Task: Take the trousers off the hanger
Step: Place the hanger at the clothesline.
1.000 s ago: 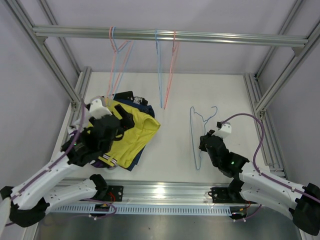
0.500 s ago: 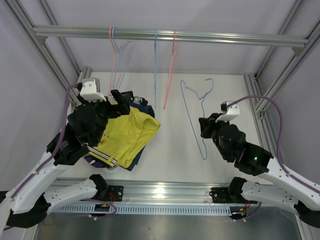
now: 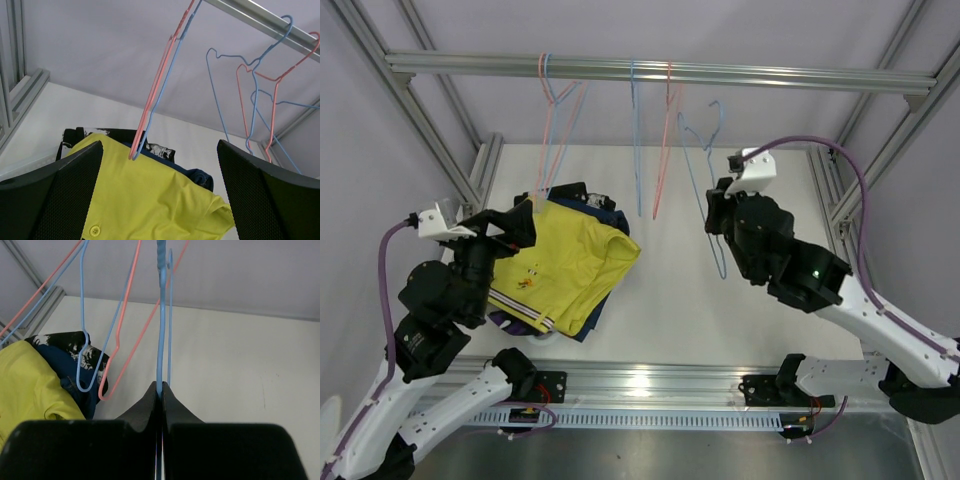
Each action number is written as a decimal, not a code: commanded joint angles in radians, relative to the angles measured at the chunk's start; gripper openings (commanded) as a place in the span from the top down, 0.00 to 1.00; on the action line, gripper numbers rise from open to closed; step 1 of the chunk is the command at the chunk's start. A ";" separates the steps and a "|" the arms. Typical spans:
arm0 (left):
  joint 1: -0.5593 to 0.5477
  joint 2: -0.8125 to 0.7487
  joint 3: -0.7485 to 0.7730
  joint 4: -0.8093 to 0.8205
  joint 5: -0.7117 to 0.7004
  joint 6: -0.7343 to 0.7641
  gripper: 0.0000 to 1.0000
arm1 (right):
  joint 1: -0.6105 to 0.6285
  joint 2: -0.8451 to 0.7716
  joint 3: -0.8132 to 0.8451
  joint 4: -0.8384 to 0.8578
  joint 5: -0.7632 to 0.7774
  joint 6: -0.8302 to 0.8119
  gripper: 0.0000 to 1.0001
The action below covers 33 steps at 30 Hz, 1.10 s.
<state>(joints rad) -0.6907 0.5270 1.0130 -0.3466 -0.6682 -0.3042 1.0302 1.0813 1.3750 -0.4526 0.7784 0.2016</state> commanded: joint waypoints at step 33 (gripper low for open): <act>0.011 -0.024 -0.057 0.080 0.033 0.030 0.01 | -0.255 0.321 0.440 -0.063 -0.125 -0.073 1.00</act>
<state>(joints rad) -0.6907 0.5091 0.9550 -0.2935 -0.6498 -0.2790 0.8059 1.4086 1.7679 -0.5232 0.6903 0.1299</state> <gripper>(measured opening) 0.994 0.020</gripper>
